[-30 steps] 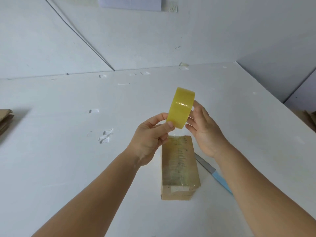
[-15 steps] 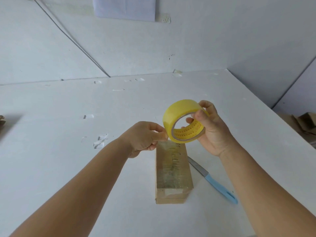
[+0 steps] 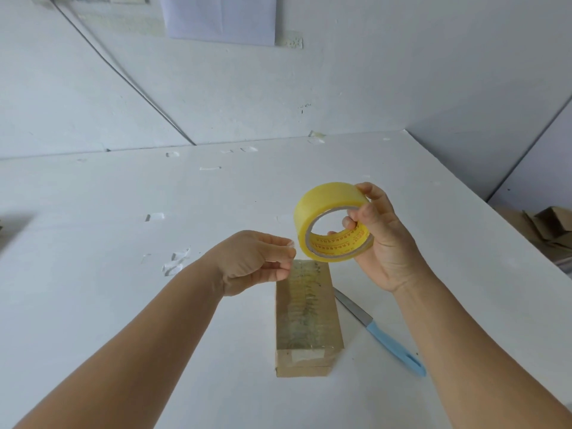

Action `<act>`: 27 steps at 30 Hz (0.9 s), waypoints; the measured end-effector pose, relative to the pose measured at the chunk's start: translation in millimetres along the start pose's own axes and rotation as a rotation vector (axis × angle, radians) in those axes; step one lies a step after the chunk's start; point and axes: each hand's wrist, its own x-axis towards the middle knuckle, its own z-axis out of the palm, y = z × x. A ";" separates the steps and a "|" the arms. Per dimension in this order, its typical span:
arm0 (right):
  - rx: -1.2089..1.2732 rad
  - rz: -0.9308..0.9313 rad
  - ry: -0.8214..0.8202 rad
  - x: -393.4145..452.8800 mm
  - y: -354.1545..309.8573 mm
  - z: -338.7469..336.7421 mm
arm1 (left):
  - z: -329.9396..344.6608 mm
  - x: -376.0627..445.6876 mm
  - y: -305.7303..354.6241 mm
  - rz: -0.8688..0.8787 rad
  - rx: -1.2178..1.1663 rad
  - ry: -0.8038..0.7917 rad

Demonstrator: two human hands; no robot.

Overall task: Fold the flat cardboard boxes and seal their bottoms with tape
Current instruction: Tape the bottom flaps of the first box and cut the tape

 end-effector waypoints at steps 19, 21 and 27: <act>-0.230 0.038 0.163 -5.4 -8.2 9.4 | 5.7 -0.9 -2.0 0.081 0.114 0.216; -0.315 0.045 0.242 -6.7 -7.0 10.8 | 4.4 -0.9 -3.4 0.102 0.209 0.252; -0.500 -0.002 0.309 -9.7 -16.3 -4.5 | -15.4 -3.5 -1.9 0.089 0.376 0.301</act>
